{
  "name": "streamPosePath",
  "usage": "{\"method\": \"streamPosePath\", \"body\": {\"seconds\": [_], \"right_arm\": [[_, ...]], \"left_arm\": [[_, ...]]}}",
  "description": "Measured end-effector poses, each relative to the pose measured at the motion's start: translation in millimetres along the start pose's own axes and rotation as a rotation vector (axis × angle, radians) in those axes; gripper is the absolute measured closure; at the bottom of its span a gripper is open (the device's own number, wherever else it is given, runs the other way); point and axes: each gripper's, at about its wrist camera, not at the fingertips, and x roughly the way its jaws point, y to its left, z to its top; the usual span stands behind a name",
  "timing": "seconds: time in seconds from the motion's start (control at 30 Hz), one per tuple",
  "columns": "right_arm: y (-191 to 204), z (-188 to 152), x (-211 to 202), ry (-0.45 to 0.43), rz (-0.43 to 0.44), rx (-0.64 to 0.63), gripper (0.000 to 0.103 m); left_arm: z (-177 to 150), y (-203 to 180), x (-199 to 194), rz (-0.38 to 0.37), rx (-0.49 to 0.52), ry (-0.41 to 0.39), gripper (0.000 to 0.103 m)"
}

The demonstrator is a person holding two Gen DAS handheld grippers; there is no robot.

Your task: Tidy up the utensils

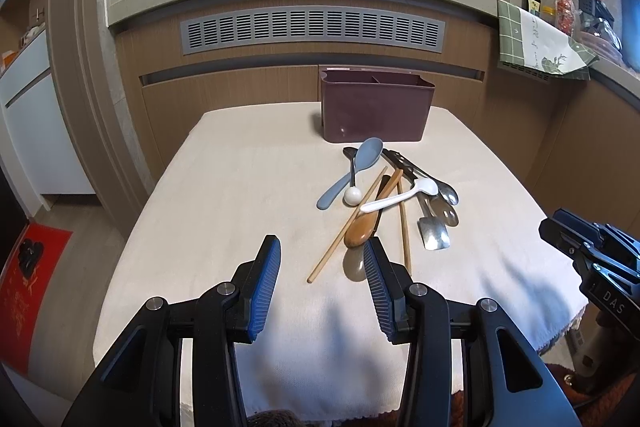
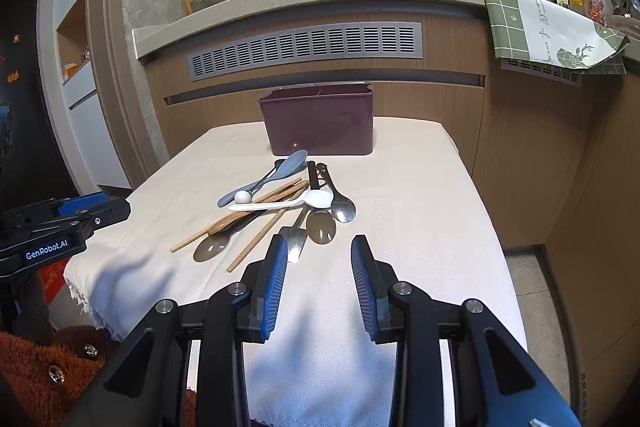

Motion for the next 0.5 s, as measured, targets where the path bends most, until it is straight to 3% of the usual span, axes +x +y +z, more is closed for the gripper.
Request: {"method": "streamPosePath", "body": {"seconds": [0.5], "right_arm": [[0.9,-3.1,2.0,0.006,0.000,0.004,0.072]], "left_arm": [[-1.3,1.1,0.7,-0.001,-0.003,0.006,0.059]]}}
